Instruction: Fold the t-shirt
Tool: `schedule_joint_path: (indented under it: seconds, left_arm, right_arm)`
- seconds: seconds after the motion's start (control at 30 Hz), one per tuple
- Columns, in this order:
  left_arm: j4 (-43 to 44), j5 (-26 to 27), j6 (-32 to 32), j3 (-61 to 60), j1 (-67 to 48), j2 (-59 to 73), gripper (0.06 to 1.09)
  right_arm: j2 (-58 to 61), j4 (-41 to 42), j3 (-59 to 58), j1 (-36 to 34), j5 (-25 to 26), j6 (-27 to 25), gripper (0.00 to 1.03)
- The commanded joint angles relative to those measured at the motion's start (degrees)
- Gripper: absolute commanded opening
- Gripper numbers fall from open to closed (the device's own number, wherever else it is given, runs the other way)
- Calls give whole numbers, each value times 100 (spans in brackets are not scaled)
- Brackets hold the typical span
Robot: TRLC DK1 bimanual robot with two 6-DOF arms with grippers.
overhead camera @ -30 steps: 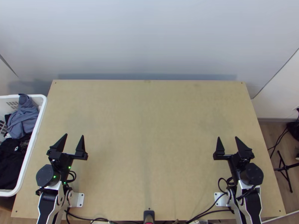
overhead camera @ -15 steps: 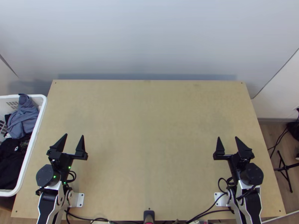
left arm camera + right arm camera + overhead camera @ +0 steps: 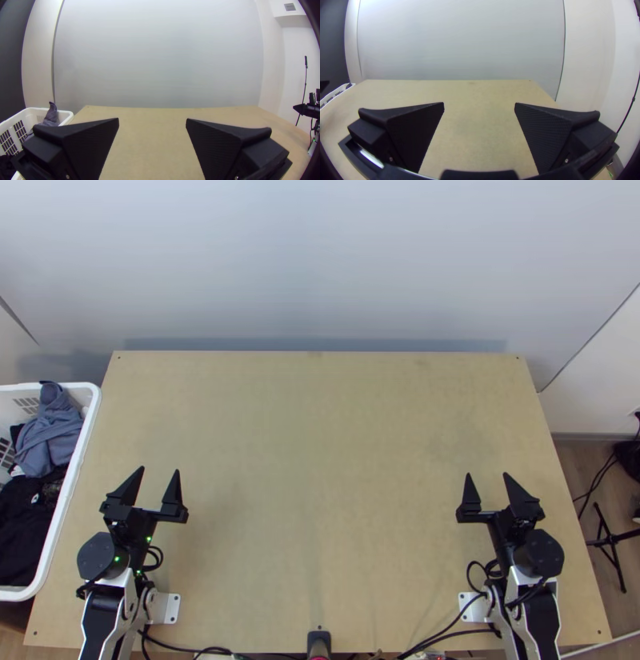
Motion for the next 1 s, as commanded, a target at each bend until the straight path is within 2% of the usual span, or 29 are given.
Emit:
schedule_joint_path:
  seconds: [0.0, 0.37, 0.53, 0.73, 0.97]
  left_arm:
    - [7, 4, -3, 3, 4, 1, 104]
    - [7, 4, -188, 3, -40, 1, 104]
    - [7, -5, -1093, -5, -93, 1, 104]
    - [25, -5, -891, -5, 39, -8, 104]
    - [60, -66, -829, -5, 241, 1, 104]
  right_arm:
    - [-3, -2, 1, 1, 2, 2, 98]
    - [5, -2, 1, 1, 2, 2, 98]
    - [-3, -2, 1, 19, 2, 20, 98]
    - [-3, 7, 1, 186, 2, 64, 98]
    - [-3, 25, 1, 54, 11, 2, 98]
